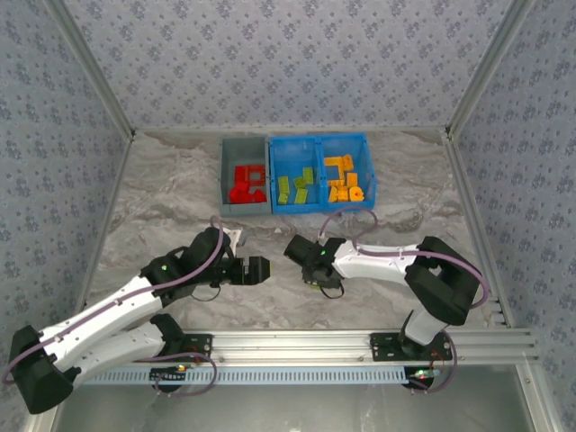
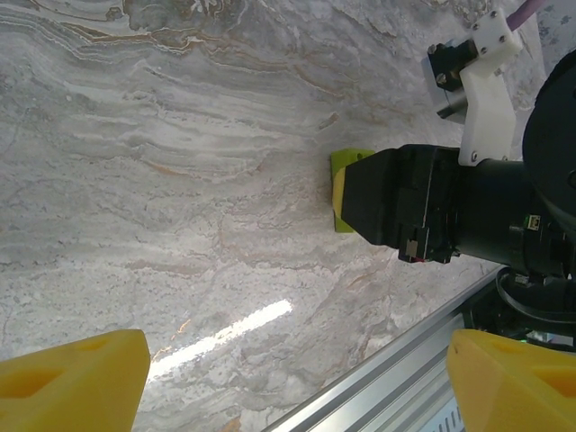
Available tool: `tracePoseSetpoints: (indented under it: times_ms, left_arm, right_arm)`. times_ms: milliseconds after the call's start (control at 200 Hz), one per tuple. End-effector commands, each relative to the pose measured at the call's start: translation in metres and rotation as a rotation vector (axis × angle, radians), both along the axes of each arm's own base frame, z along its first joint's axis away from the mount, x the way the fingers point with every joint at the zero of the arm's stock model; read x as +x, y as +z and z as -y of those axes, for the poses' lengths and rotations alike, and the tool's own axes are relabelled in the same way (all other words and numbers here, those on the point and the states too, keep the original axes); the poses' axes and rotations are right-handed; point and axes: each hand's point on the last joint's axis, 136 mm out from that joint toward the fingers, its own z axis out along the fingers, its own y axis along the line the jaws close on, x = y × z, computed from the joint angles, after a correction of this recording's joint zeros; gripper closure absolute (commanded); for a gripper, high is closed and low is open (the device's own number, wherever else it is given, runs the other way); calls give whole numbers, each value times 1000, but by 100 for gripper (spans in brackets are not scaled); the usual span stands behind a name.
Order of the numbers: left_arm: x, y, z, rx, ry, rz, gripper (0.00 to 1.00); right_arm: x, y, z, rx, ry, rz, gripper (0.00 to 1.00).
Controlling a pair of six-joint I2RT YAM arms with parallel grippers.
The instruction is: Sort the legos into containers by color
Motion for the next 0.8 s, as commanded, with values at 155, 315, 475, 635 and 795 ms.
tracePoseSetpoints:
  times_ms: [155, 315, 475, 635, 795]
  left_arm:
    - [36, 82, -3, -59, 138, 189, 14]
    - [68, 115, 2, -77, 194, 237, 14]
    - [103, 134, 11, -128, 213, 234, 14]
    - [128, 141, 16, -134, 227, 242, 14]
    - [141, 138, 17, -139, 232, 254, 14]
  right_arm:
    - [76, 112, -20, -44, 152, 288, 73]
    - [140, 146, -41, -16, 221, 378, 75]
    - [202, 153, -60, -30, 280, 422, 76]
    - [250, 138, -70, -40, 303, 429, 77]
    - [288, 119, -74, -5, 295, 442, 77]
